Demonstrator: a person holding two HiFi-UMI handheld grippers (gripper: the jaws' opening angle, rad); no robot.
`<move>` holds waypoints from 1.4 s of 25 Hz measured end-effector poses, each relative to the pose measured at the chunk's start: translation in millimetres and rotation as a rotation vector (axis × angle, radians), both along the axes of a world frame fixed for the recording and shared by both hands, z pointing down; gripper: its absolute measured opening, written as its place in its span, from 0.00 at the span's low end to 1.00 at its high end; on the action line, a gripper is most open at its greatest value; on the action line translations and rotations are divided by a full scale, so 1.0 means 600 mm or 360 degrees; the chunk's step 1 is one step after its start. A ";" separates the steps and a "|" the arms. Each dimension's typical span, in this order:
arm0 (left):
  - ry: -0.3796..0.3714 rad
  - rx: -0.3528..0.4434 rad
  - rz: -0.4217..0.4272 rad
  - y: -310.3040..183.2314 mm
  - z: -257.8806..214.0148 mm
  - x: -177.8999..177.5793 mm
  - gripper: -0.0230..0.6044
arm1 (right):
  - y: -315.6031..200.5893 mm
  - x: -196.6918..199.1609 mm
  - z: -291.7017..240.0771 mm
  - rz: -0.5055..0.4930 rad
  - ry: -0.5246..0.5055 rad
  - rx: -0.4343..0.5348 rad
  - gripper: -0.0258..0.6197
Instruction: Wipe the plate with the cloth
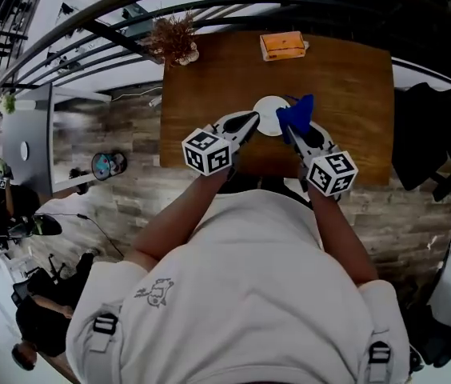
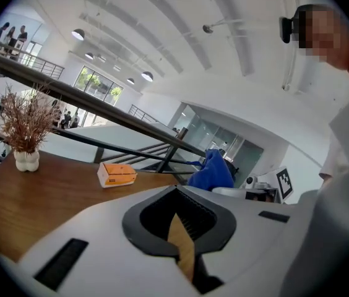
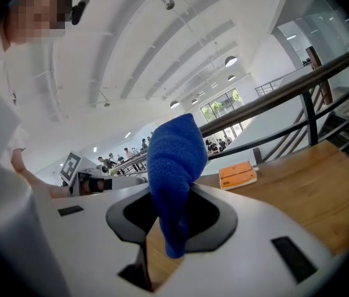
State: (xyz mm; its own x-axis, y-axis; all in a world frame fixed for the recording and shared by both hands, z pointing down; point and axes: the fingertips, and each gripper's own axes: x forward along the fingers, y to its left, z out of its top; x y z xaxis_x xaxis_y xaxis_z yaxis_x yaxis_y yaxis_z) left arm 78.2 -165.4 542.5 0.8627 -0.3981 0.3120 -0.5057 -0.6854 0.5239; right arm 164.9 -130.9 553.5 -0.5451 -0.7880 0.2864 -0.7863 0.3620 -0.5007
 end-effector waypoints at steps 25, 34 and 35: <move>-0.0342 -0.0671 0.0002 -0.063 0.349 -0.031 0.19 | -0.062 -0.010 0.297 0.0009 0.0076 -0.0552 0.19; -0.0415 -0.0776 -0.0047 -0.066 0.424 -0.041 0.26 | -0.050 0.003 0.383 0.0015 0.0088 -0.0692 0.19; -0.0421 -0.0783 -0.0048 -0.067 0.430 -0.042 0.27 | -0.050 0.005 0.392 0.0022 0.0088 -0.0710 0.19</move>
